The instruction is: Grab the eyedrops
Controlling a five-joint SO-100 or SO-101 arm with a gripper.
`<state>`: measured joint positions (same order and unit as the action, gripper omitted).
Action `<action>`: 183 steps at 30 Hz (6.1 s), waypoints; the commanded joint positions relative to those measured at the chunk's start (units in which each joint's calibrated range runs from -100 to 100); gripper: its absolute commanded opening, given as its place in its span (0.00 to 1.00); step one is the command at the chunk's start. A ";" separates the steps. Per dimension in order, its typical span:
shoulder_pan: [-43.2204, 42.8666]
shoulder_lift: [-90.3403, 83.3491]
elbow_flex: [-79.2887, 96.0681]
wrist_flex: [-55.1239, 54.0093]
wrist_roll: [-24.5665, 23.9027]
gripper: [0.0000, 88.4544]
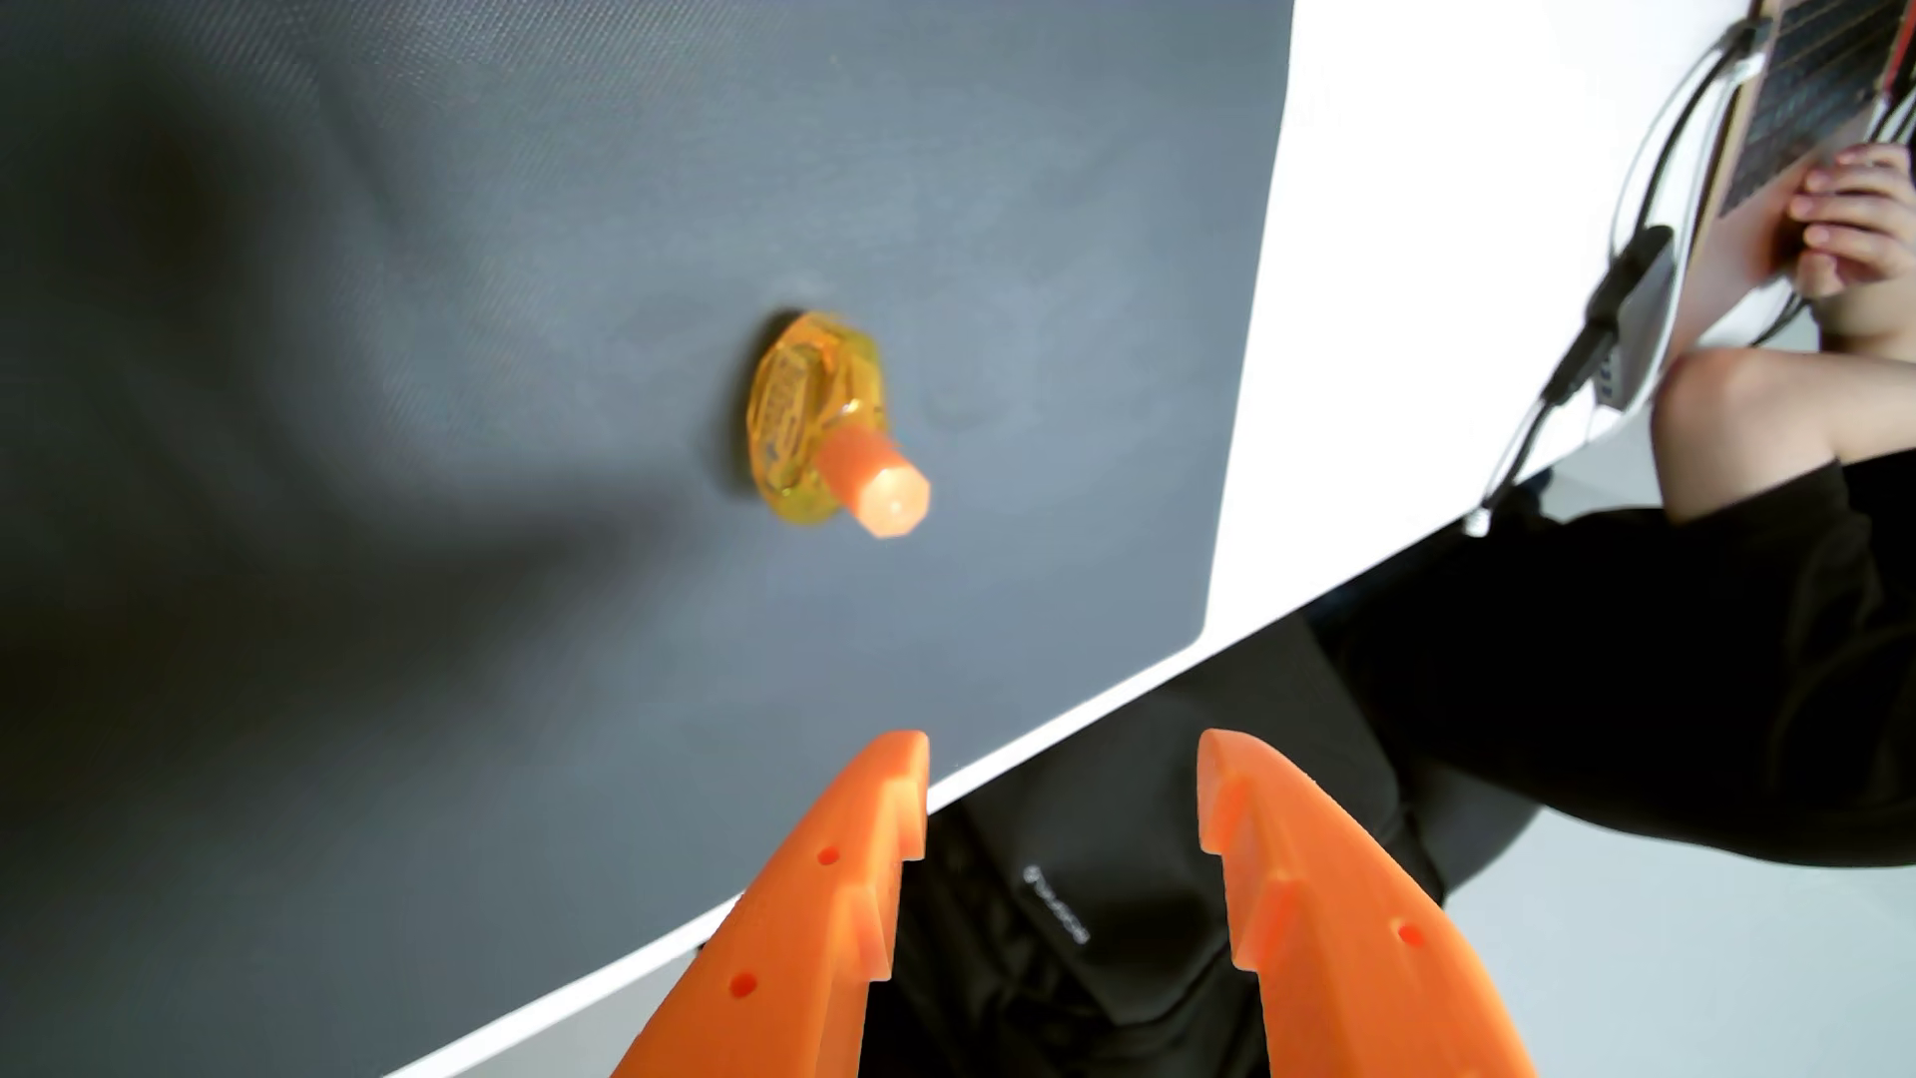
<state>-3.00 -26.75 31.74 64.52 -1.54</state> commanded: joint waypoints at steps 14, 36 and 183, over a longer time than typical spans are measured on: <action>0.34 32.65 -41.06 25.70 -5.60 0.18; -0.25 35.54 -26.74 13.85 -14.76 0.18; -1.24 34.60 -41.87 20.86 4.13 0.01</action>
<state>-4.57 9.37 -7.99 85.70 2.54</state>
